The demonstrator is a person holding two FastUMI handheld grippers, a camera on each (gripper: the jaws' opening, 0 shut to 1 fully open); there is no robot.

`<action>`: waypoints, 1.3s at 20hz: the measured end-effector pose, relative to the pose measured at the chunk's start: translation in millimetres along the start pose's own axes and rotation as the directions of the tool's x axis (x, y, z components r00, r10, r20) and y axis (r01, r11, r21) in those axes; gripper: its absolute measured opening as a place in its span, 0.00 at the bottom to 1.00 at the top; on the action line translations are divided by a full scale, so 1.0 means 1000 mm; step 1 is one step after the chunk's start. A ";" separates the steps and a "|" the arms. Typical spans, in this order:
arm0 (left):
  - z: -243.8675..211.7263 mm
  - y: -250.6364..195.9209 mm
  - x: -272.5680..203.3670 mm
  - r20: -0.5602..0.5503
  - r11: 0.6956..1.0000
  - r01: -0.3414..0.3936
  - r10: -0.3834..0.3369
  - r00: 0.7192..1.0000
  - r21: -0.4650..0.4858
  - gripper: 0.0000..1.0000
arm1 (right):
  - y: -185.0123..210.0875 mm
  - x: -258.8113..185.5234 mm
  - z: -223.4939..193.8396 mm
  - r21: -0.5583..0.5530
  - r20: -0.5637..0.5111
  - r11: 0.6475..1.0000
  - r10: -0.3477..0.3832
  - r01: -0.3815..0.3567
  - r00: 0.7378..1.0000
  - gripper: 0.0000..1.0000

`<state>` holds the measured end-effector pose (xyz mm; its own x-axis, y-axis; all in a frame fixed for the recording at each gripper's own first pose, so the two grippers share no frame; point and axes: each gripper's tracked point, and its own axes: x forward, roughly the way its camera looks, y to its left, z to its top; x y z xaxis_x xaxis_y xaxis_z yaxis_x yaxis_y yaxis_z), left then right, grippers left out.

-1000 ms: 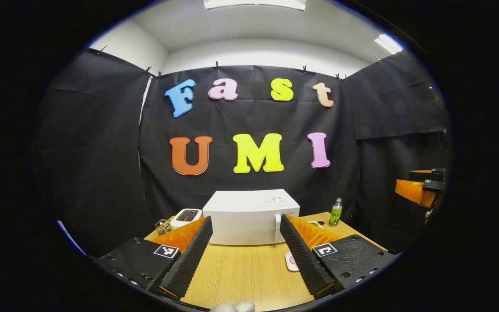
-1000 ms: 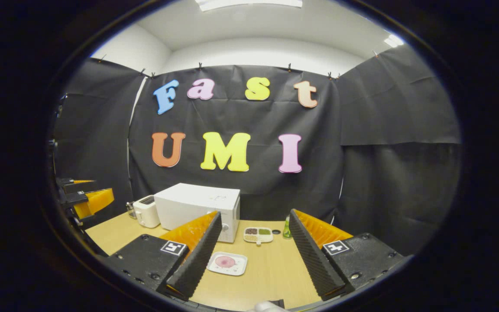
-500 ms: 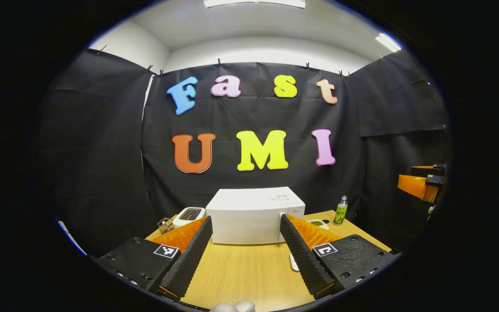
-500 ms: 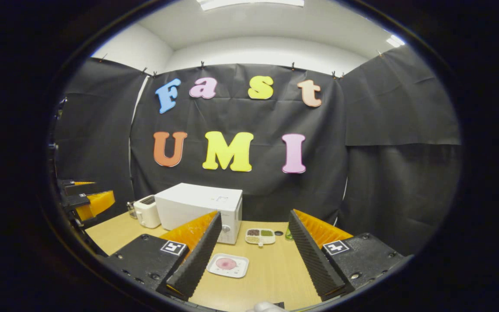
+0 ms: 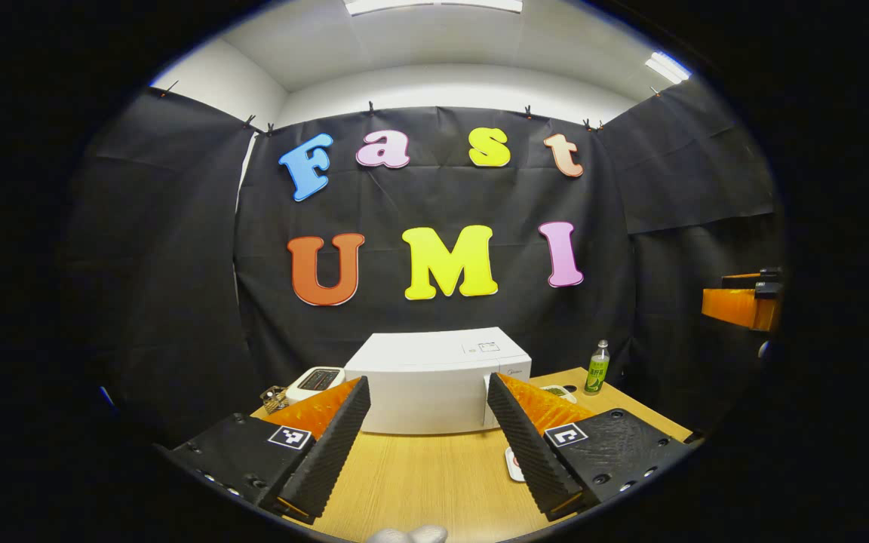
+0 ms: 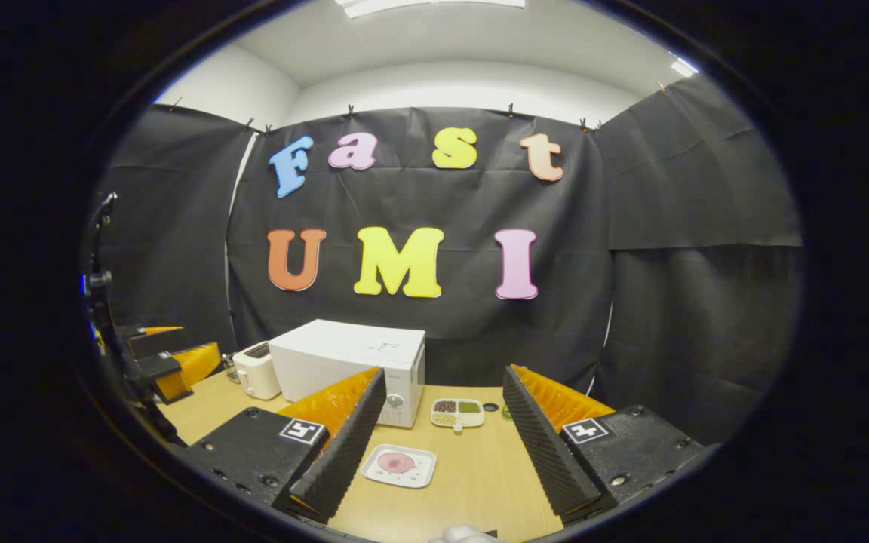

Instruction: Open the microwave oven with the left hand, put the food in, and close the microwave oven.

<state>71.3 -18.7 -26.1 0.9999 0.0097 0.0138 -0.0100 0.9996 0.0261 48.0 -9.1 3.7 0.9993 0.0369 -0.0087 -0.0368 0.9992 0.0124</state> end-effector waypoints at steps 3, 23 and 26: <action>-0.023 -0.028 0.036 0.000 0.999 0.036 -0.036 0.999 -0.019 0.96 | -0.016 0.006 0.004 0.005 -0.008 1.000 -0.012 0.012 1.000 0.92; -0.175 -0.105 0.262 -0.129 0.998 0.030 -0.035 0.991 -0.047 0.87 | -0.110 0.019 -0.023 -0.094 -0.131 0.991 -0.109 0.098 0.985 0.99; -0.180 -0.116 0.271 -0.125 0.993 0.088 -0.097 0.987 -0.075 0.75 | -0.112 0.022 -0.026 -0.099 -0.145 0.991 -0.101 0.087 0.984 1.00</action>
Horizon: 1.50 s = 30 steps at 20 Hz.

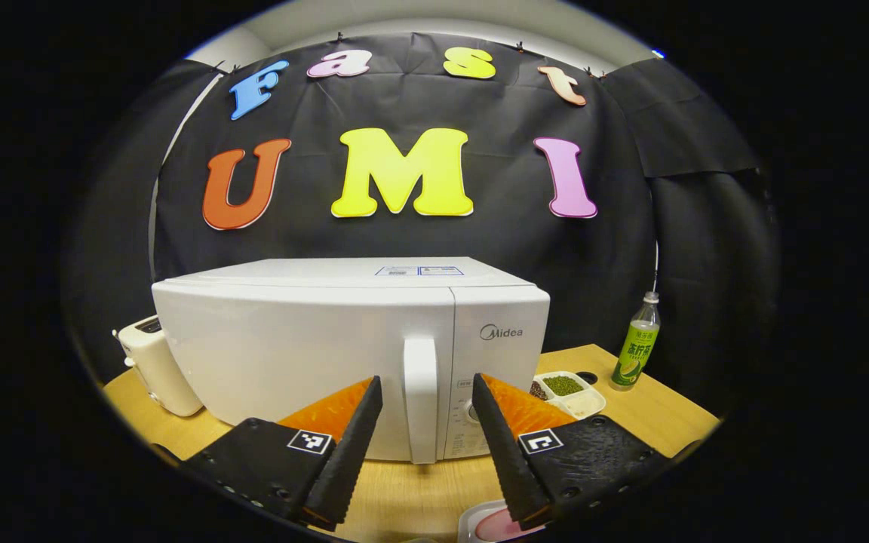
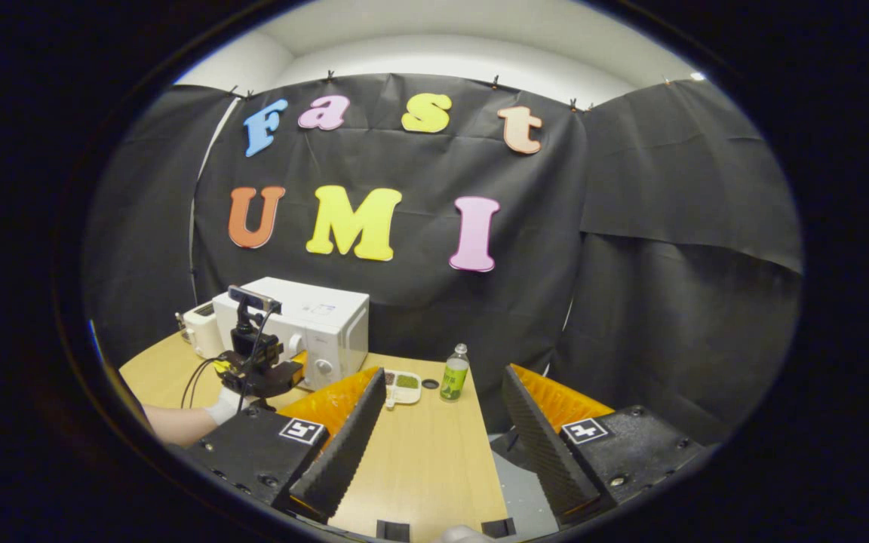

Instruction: Open the microwave oven with the left hand, put the food in, and close the microwave oven.

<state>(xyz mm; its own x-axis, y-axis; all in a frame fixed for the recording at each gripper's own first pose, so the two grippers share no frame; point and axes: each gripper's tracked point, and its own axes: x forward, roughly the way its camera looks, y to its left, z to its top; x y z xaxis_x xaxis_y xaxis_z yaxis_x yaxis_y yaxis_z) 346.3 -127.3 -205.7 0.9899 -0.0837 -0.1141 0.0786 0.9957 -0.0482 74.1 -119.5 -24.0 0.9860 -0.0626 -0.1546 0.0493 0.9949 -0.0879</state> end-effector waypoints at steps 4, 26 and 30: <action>-0.005 0.012 0.014 -0.019 0.999 -0.027 0.026 0.999 -0.037 0.36 | 0.001 0.004 -0.001 -0.025 -0.010 1.000 0.016 -0.016 1.000 0.99; -0.026 0.046 -0.126 -0.019 1.000 0.026 -0.026 0.999 0.002 0.07 | 0.034 -0.007 0.009 0.015 0.027 0.994 0.105 -0.105 0.994 0.97; -0.034 0.082 -0.173 -0.048 1.000 -0.012 0.012 0.999 0.016 0.07 | 0.066 -0.015 0.004 0.031 0.019 0.987 0.160 -0.161 0.987 1.00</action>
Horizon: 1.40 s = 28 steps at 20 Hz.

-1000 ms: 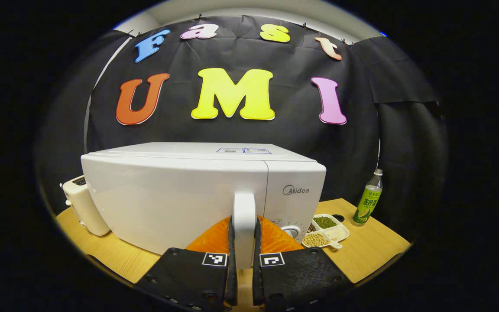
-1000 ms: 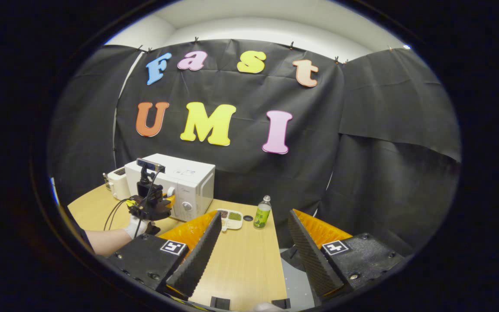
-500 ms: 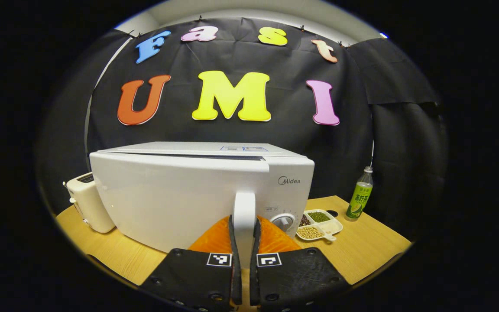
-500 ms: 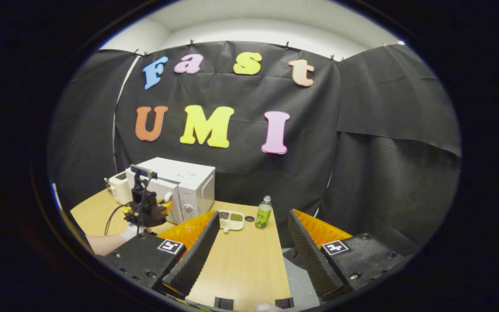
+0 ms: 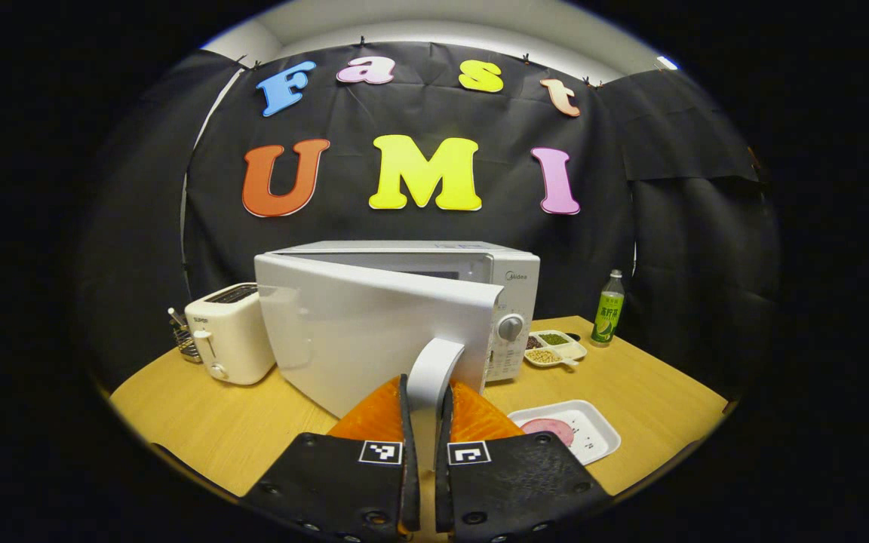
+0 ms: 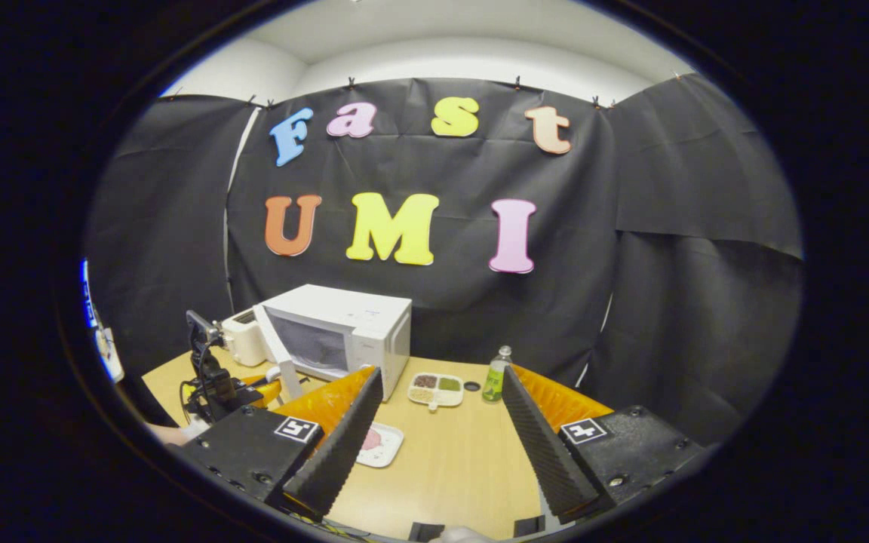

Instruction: Open the microwave oven with the left hand, put the food in, and close the microwave oven.

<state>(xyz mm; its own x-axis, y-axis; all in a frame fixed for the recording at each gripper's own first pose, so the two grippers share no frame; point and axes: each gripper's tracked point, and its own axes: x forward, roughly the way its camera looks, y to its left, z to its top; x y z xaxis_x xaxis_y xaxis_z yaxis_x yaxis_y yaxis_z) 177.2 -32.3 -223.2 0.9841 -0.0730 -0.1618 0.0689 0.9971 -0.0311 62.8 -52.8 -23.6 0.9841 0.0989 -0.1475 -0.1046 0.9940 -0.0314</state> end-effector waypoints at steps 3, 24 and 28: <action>-0.005 0.030 -0.025 -0.023 0.999 -0.046 0.046 0.999 -0.005 0.19 | 0.026 -0.008 -0.003 0.010 -0.006 0.999 0.037 -0.037 0.999 0.97; 0.001 0.231 -0.187 -0.054 0.932 -0.361 0.362 0.931 0.023 0.97 | 0.111 -0.042 -0.032 0.058 -0.014 0.993 0.102 -0.101 0.995 1.00; 0.011 0.210 -0.210 -0.037 0.944 -0.328 0.329 0.944 0.022 0.98 | 0.119 -0.018 -0.056 0.061 -0.054 0.990 0.134 -0.131 0.990 1.00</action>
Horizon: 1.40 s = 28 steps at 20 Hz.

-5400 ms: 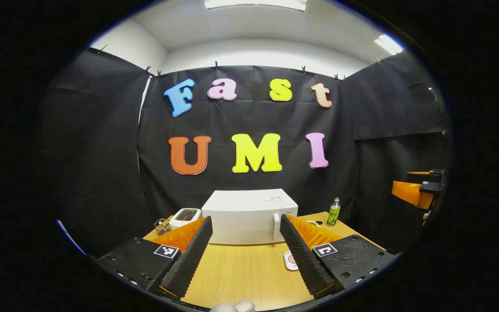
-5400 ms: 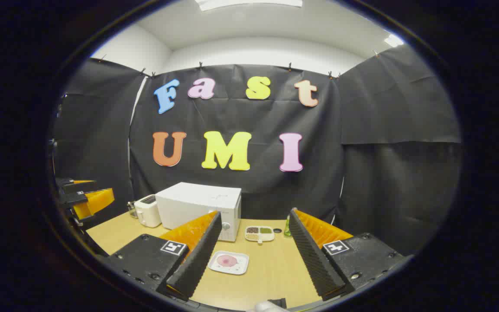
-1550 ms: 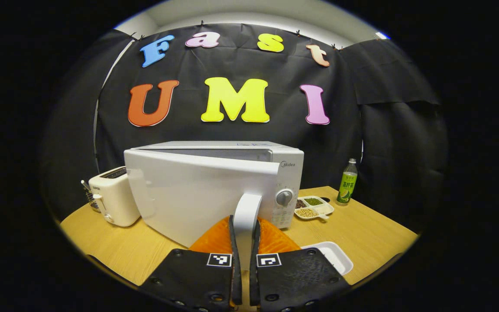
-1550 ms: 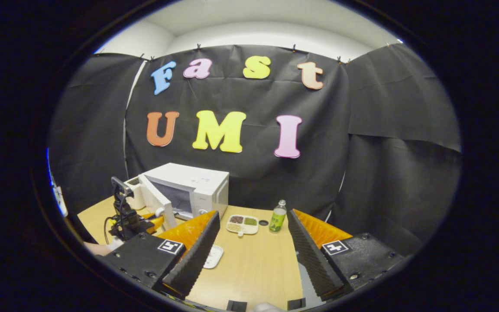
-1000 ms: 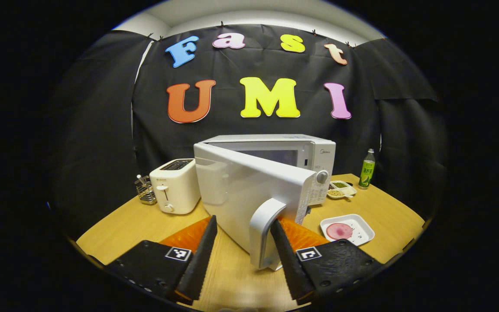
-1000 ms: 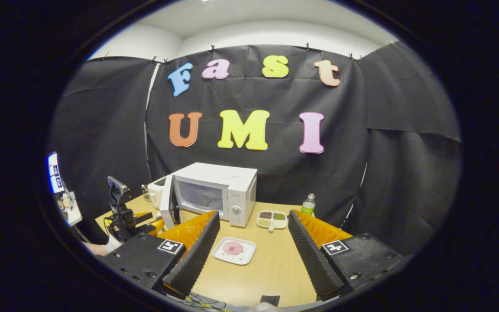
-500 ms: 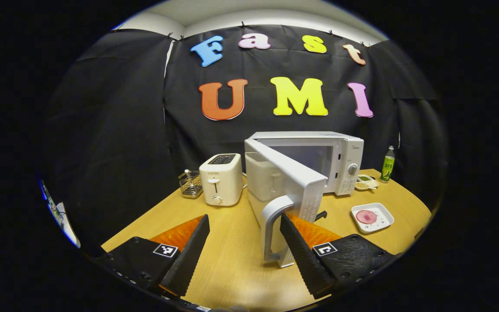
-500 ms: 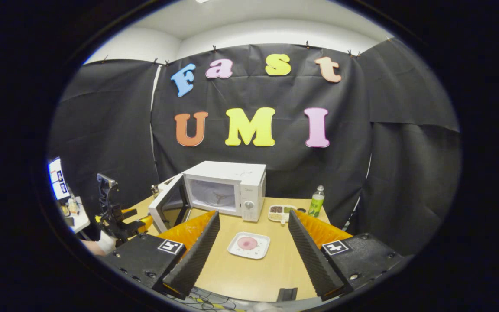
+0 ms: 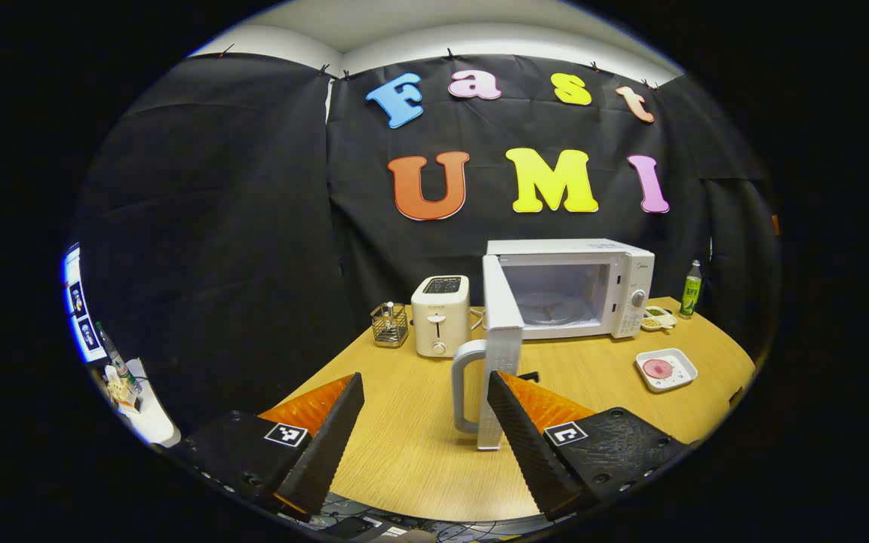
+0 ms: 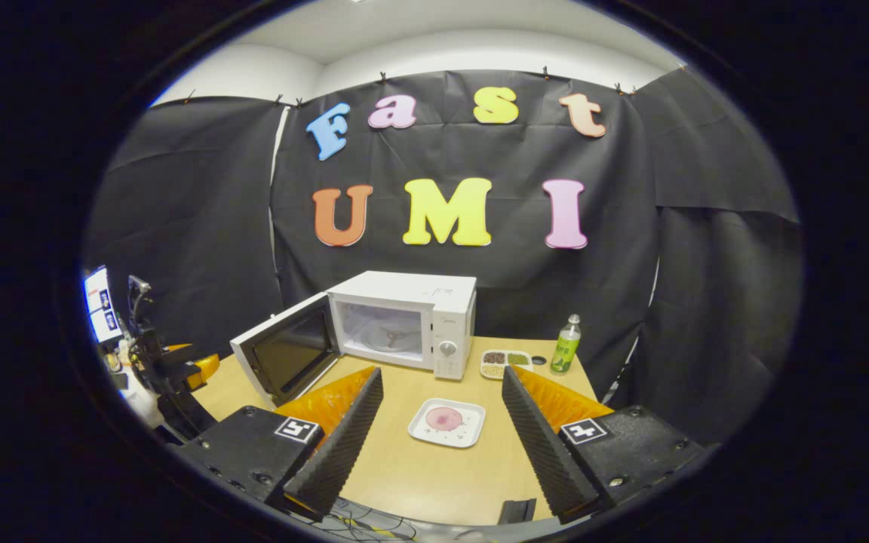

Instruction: Open the microwave oven with the left hand, put the food in, and close the microwave oven.

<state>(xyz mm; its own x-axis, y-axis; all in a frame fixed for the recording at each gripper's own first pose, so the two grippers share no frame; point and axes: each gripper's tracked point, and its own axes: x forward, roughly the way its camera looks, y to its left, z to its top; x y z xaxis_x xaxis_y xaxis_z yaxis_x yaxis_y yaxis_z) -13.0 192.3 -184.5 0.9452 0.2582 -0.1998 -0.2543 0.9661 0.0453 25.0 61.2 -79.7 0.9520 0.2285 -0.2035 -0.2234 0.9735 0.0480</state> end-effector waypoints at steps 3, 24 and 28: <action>0.017 -0.031 -0.023 0.033 0.998 0.057 -0.057 0.998 -0.009 0.98 | -0.015 0.030 -0.027 0.006 -0.060 1.000 -0.004 0.005 0.998 0.94; 0.145 -0.173 -0.038 0.116 0.999 -0.012 0.016 0.993 -0.035 0.97 | -0.085 0.266 -0.256 0.401 -0.683 0.915 0.277 0.030 0.675 0.33; 0.146 -0.176 -0.039 0.095 0.998 -0.056 0.059 0.994 -0.038 0.96 | -0.082 0.271 -0.264 0.443 -0.736 0.891 0.296 0.101 0.609 0.07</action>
<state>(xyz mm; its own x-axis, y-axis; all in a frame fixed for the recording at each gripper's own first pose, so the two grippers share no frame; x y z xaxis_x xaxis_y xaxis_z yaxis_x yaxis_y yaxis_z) 24.4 13.3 -41.8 0.9436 0.3146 -0.1027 -0.3144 0.9491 0.0190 245.8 43.2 -396.7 0.3598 0.4280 -0.8291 -0.0102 0.8903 0.4552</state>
